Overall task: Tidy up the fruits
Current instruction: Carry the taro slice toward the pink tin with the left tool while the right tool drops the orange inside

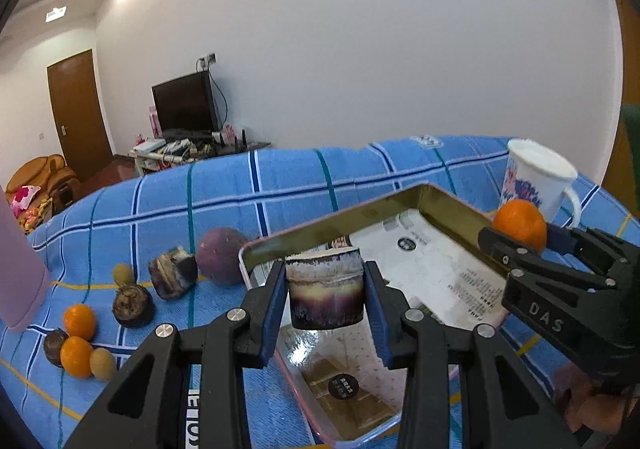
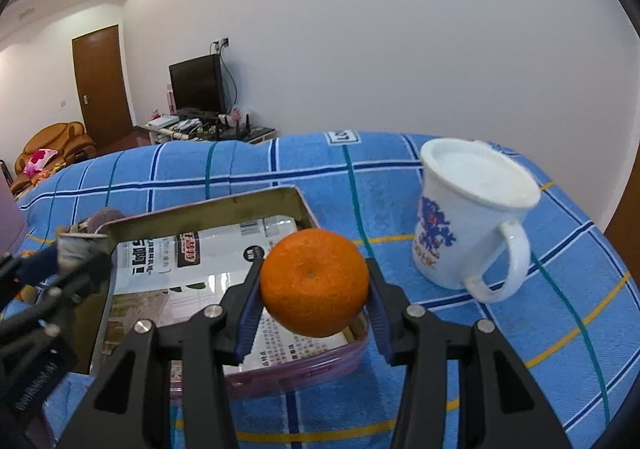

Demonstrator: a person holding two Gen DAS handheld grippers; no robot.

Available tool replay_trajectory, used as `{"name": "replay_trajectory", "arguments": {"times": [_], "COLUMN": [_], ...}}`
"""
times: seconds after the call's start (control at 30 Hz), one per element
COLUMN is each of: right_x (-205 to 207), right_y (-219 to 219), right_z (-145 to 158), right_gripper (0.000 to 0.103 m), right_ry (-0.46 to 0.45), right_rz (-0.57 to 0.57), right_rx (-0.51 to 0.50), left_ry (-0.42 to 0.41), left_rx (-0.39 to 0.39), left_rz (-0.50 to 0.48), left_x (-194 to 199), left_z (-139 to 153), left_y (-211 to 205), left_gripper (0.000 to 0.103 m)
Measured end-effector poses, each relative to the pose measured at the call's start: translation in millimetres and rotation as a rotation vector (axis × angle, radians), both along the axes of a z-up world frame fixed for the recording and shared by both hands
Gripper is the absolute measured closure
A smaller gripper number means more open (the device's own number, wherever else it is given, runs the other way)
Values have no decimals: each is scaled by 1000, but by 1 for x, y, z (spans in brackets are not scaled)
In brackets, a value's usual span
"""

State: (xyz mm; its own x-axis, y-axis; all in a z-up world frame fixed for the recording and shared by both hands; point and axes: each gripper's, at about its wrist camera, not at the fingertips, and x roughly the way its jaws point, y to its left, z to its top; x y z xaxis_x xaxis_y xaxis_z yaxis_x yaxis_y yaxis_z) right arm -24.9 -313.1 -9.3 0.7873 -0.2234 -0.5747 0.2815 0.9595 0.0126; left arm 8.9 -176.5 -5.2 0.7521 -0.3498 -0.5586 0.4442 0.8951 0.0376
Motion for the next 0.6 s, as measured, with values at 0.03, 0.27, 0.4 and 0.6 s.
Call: {"name": "replay_trajectory", "arguments": {"times": [0.03, 0.27, 0.4, 0.6], "right_x": [2, 3, 3, -4], "right_y": [0, 9, 21, 11], "right_z": [0, 3, 4, 6], "right_gripper": [53, 53, 54, 48], "right_ry": [6, -4, -5, -53], "right_rz": [4, 11, 35, 62], "right_rx": [6, -50, -107, -5], "left_ry": [6, 29, 34, 42], "left_rx": [7, 47, 50, 60], "left_rz": [2, 9, 13, 21], "left_x": [2, 5, 5, 8], "left_z": [-2, -10, -11, -13], "left_y": [-1, -6, -4, -6], "left_gripper": [63, 63, 63, 63]}}
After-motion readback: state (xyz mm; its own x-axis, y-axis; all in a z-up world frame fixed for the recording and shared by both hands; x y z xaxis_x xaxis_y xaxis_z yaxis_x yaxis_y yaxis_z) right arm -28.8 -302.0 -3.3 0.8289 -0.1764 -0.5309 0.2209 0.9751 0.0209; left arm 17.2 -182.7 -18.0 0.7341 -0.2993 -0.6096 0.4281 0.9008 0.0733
